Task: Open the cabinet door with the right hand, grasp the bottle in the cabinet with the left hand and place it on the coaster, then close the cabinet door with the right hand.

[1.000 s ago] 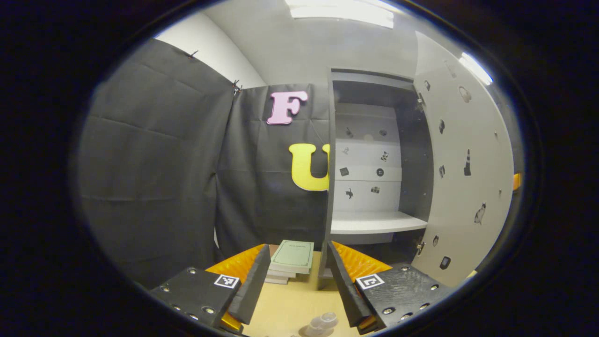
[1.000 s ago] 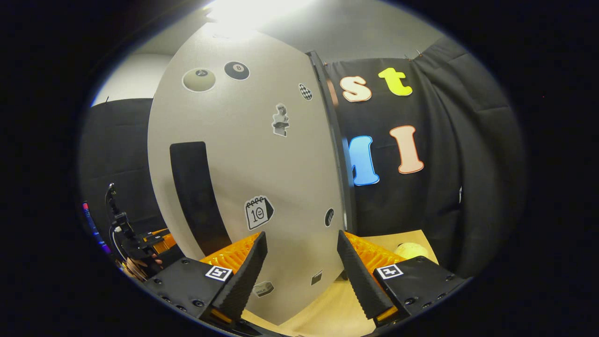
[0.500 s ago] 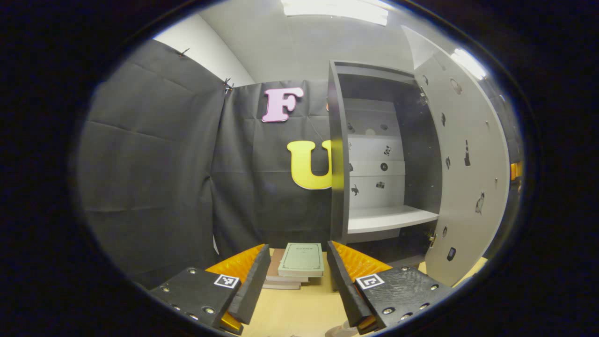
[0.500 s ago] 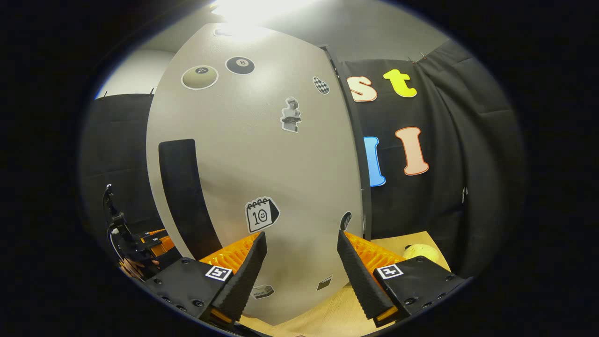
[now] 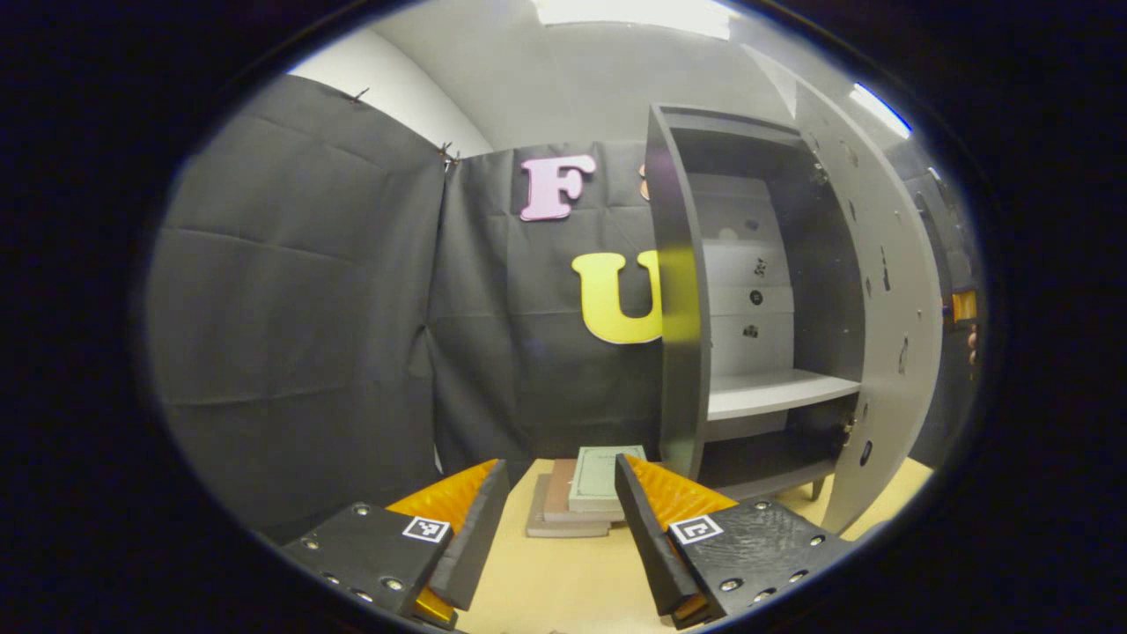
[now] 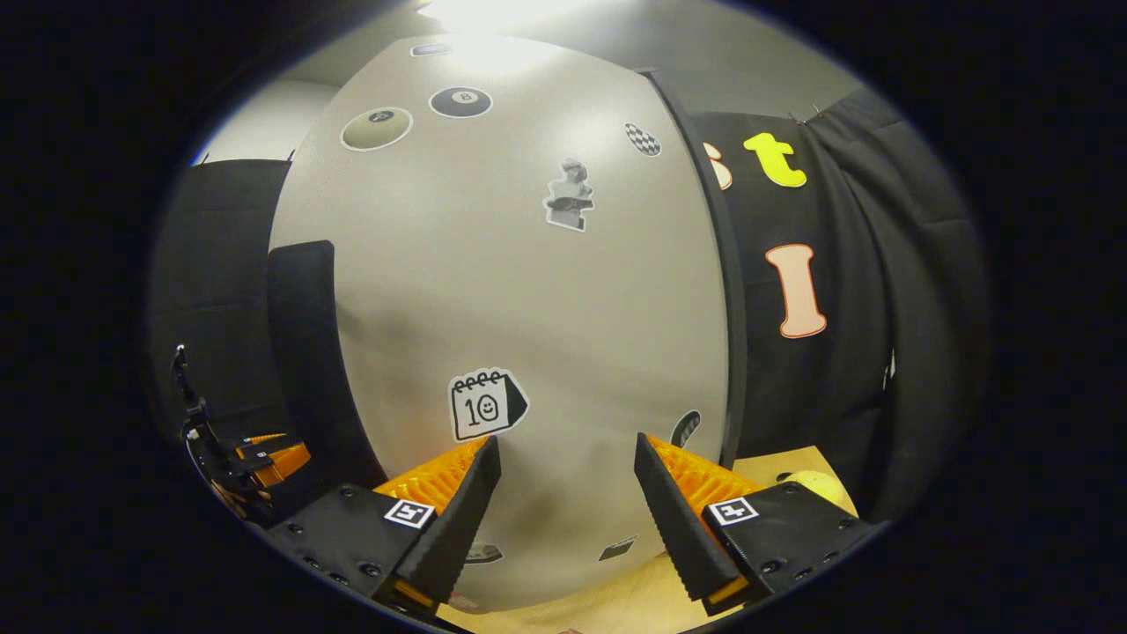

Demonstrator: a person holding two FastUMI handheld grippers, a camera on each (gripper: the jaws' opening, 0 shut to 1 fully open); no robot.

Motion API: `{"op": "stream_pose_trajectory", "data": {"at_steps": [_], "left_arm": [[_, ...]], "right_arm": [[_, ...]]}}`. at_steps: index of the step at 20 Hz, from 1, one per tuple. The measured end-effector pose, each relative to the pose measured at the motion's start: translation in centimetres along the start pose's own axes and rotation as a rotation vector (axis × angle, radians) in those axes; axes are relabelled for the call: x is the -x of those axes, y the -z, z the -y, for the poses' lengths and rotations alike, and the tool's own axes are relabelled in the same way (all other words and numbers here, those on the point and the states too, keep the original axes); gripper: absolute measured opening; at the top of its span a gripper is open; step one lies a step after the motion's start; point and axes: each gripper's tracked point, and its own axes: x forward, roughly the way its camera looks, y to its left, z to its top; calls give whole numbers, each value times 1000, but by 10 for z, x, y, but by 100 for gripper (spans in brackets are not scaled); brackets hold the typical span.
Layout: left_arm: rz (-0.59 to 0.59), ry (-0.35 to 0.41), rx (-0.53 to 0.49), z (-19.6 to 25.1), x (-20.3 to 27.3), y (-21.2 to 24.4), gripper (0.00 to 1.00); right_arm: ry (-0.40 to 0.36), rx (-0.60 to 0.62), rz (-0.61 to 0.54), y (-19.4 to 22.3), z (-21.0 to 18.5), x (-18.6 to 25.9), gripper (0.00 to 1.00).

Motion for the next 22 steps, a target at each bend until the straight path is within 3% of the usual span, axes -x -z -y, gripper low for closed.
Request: {"op": "stream_pose_trajectory", "data": {"at_steps": [11,12,13,14,22], "left_arm": [[-19,-110,-8,-75,17,15,72],[-23,-116,-4,-79,17,17,78],[-26,-122,-2,-82,17,19,77],[-28,-129,-5,-86,17,20,72],[-27,-120,-39,-82,19,21,72]], "right_arm": [[48,44,27,-5,-17,-76,97],[52,36,28,-5,-16,-81,97],[56,26,30,-6,-16,-86,97],[60,15,29,-4,-16,-85,97],[100,-30,30,0,-13,-84,97]]}}
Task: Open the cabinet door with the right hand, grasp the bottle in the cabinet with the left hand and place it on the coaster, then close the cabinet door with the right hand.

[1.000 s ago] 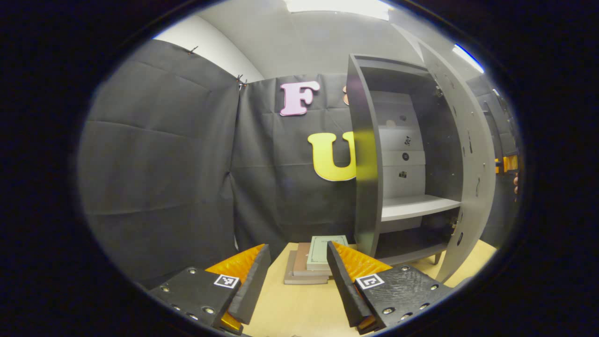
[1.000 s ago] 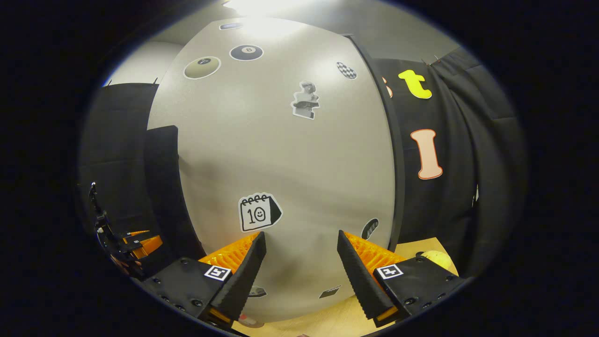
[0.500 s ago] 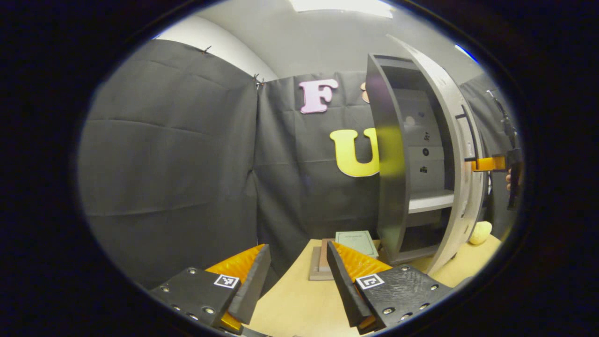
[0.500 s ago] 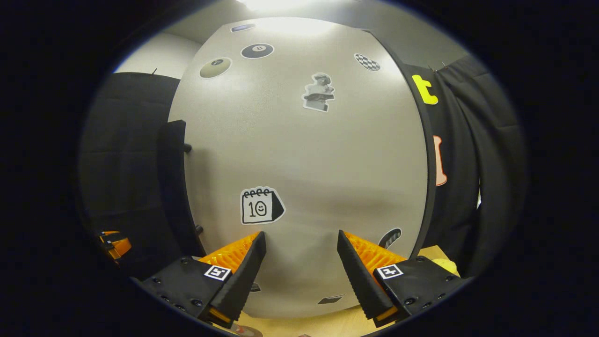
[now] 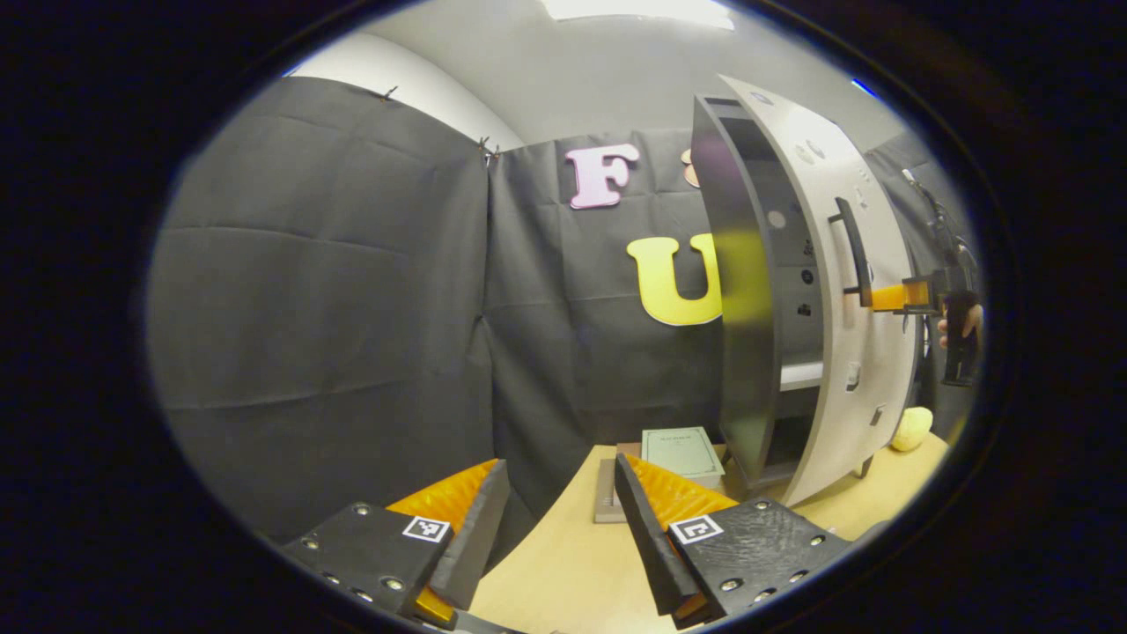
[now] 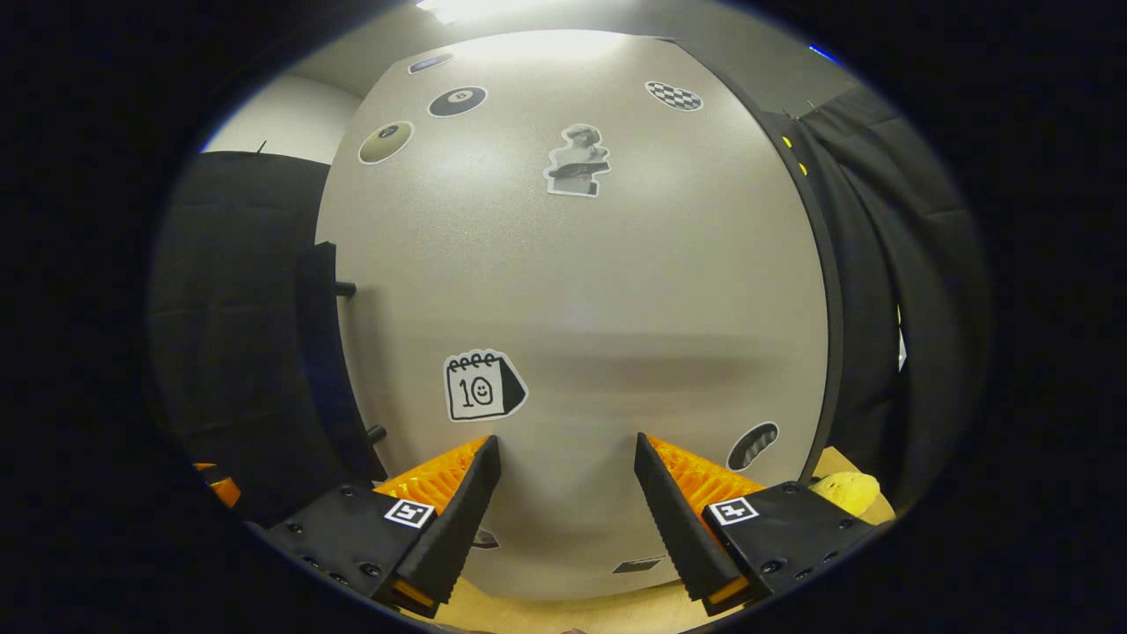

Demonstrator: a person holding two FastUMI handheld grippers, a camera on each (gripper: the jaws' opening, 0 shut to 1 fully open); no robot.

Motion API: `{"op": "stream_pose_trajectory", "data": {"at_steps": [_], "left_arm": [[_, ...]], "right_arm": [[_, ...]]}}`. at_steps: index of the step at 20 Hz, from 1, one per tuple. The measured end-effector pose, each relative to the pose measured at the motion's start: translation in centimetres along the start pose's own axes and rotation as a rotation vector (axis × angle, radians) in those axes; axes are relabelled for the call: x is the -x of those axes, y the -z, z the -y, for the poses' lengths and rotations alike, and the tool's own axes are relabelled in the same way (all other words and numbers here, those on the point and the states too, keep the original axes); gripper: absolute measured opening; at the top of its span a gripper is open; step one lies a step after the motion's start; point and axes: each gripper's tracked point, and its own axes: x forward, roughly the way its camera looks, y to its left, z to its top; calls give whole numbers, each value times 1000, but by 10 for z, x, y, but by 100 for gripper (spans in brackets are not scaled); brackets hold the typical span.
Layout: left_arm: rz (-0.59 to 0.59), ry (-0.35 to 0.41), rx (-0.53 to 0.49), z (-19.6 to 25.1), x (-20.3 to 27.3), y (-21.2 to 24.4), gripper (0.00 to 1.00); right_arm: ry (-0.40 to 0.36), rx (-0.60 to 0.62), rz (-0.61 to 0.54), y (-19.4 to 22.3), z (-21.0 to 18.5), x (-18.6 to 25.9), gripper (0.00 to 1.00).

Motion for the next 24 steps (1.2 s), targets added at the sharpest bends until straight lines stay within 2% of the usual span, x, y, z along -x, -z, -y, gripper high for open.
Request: {"op": "stream_pose_trajectory", "data": {"at_steps": [4,9,10,12,16,17,18,21,23,24], "left_arm": [[8,18,-17,15,-4,-8,74],[55,80,-48,64,-11,-37,73],[68,95,-52,77,-13,-45,75],[87,120,-58,105,-15,-56,72],[117,177,-62,167,-10,-82,73],[124,192,-62,180,-7,-86,73],[131,205,-63,195,-4,-92,73],[147,235,-72,230,8,-100,73],[149,252,-66,253,15,-102,72],[152,260,-62,263,19,-103,75]], "right_arm": [[-7,14,6,-4,8,19,97],[15,62,50,-18,40,76,98],[25,77,61,-23,50,88,98],[57,107,75,-30,75,111,98],[111,135,93,-46,126,153,98],[128,143,99,-50,139,161,93],[146,153,107,-54,152,172,98],[202,186,129,-63,191,205,98],[214,196,139,-65,209,224,98],[213,197,149,-67,215,232,98]]}}
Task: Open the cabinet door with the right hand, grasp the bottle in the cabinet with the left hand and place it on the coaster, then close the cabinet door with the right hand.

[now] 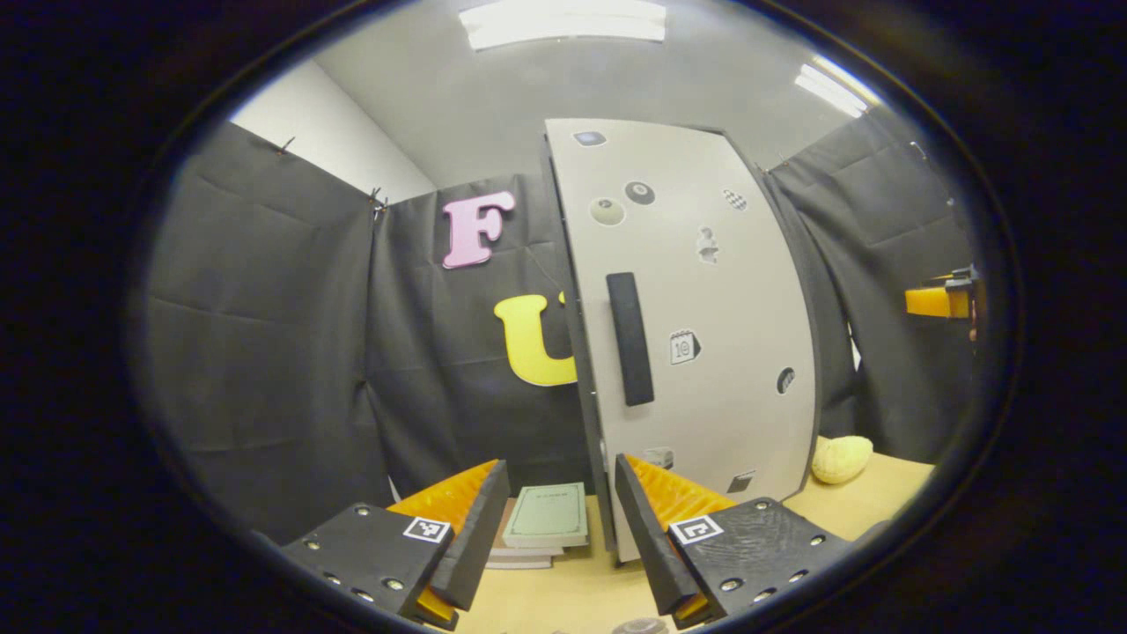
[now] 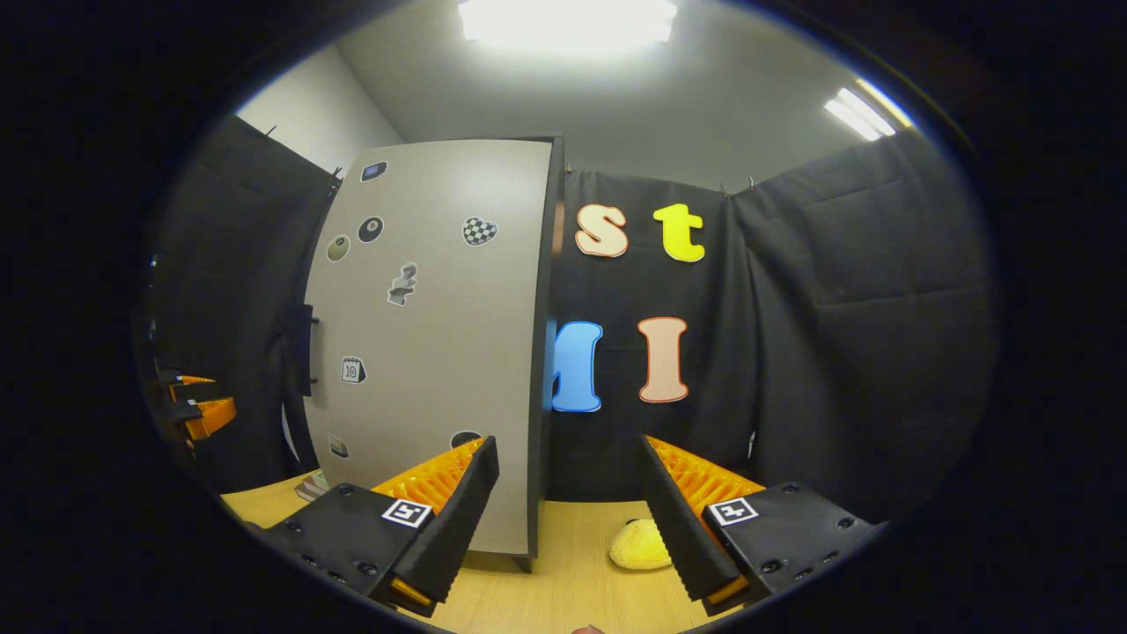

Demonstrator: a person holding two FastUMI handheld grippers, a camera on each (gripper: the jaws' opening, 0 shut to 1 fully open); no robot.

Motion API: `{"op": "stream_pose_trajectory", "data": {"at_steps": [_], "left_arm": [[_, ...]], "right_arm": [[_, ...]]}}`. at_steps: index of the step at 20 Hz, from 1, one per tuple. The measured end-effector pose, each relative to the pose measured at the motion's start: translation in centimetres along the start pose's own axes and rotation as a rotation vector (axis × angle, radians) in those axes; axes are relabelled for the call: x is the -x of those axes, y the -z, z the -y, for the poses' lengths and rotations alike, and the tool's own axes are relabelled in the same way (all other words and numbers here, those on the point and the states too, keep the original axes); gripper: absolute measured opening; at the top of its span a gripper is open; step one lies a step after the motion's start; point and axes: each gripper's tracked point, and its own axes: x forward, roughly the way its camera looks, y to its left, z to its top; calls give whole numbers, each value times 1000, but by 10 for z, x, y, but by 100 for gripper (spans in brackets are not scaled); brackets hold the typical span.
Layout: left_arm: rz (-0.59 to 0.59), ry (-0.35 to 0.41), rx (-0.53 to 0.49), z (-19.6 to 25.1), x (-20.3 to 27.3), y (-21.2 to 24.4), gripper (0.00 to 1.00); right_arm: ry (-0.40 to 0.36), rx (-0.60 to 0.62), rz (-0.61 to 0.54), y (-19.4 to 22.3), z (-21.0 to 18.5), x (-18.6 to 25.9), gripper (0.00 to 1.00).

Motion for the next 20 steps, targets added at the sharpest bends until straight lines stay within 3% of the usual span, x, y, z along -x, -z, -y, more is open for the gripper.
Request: {"op": "stream_pose_trajectory", "data": {"at_steps": [3,4,8,11,12,13,17,19,20], "left_arm": [[8,5,3,22,7,-8,72],[11,8,4,27,10,-11,72],[16,5,-5,37,20,-16,72],[17,-14,-11,36,24,-17,75],[17,-19,-10,35,26,-18,75],[17,-22,-10,35,27,-17,75],[10,-36,-18,30,29,-16,72],[9,-39,-17,29,30,-17,72],[10,-42,-16,28,32,-17,75]], "right_arm": [[12,-6,21,-2,22,15,98],[19,-8,26,-1,29,18,93],[26,-31,15,6,45,27,98],[22,-45,9,9,49,28,98],[16,-44,5,11,50,28,93],[17,-40,-1,13,51,29,98],[7,-44,-14,17,48,26,98],[-1,-41,-23,19,43,20,93],[-4,-41,-28,20,41,18,98]]}}
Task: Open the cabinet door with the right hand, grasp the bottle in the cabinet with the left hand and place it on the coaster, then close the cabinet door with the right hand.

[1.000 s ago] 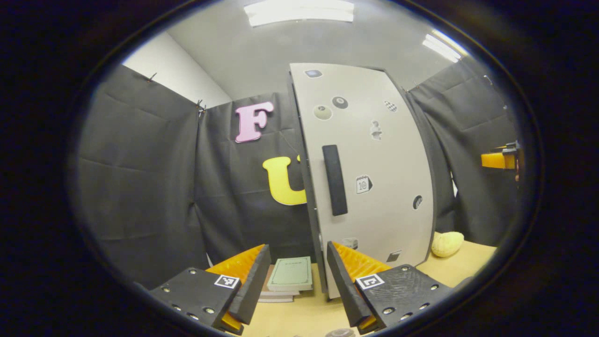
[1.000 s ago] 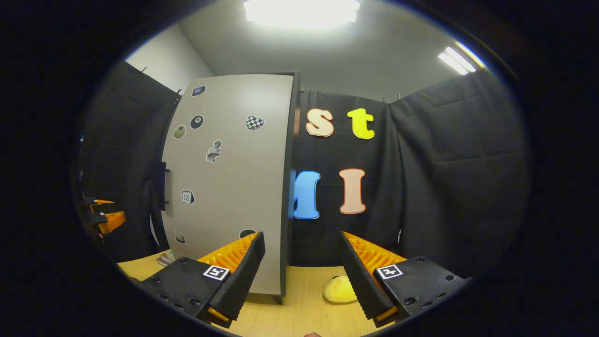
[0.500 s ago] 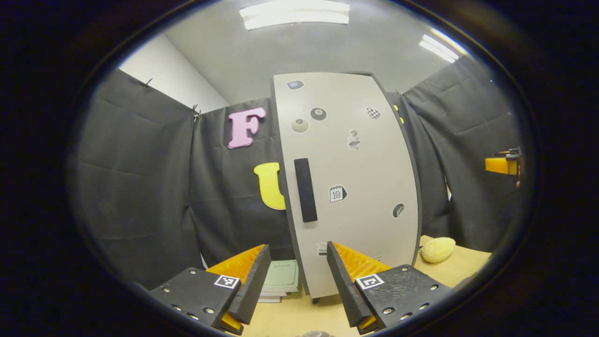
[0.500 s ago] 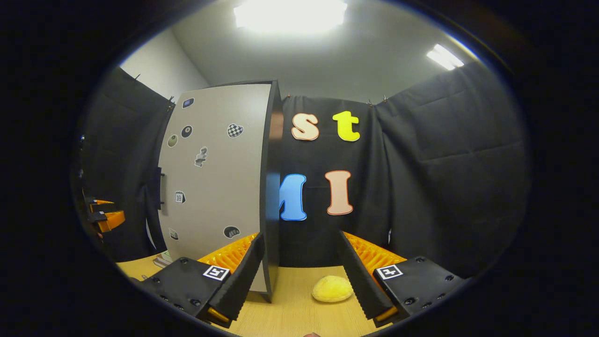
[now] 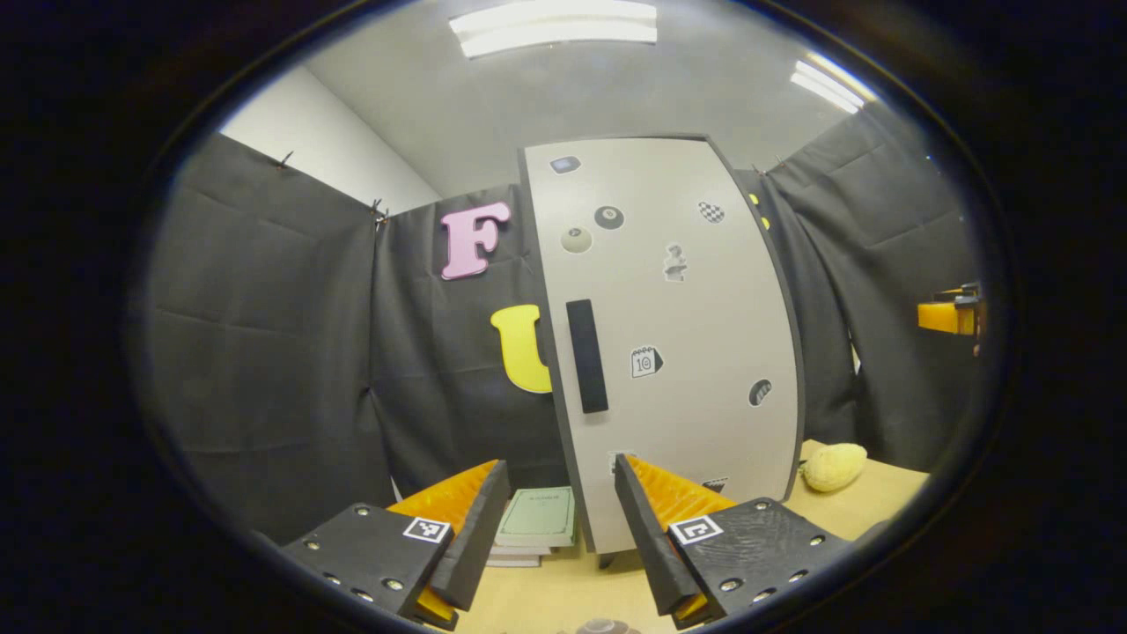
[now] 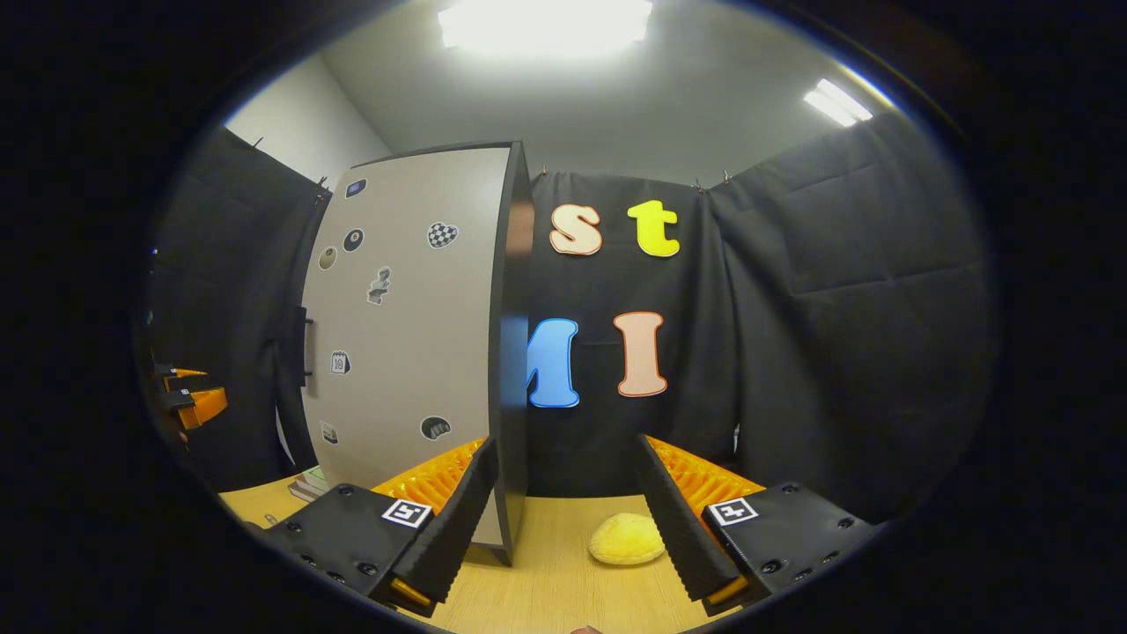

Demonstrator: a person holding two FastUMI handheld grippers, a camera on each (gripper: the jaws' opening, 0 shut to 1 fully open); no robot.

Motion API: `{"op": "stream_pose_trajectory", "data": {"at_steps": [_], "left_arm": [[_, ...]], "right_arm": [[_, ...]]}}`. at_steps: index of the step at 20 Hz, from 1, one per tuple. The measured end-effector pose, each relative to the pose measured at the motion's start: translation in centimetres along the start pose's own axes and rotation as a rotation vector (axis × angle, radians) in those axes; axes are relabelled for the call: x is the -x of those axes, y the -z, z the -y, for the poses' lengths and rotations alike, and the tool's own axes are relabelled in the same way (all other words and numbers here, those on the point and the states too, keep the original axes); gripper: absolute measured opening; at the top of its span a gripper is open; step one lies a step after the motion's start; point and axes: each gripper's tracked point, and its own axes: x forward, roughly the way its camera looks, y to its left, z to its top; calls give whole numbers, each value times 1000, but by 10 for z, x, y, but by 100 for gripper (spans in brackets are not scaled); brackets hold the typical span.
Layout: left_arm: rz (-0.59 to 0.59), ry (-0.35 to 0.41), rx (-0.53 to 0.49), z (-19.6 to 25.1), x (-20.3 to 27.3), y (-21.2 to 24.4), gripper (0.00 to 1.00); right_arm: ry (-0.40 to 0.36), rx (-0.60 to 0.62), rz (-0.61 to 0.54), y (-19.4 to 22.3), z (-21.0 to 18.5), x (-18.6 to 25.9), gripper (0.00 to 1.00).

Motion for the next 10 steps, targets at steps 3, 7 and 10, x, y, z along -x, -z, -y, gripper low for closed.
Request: {"op": "stream_pose_trajectory", "data": {"at_steps": [3,7,10], "left_arm": [[1,-4,-1,-2,1,-2,75],[4,-6,-2,-3,4,-2,75],[4,-5,-3,-5,6,-2,75]], "right_arm": [[-9,8,2,-3,1,1,98],[-17,12,4,-7,4,7,98],[-22,17,2,-7,4,11,93]]}}
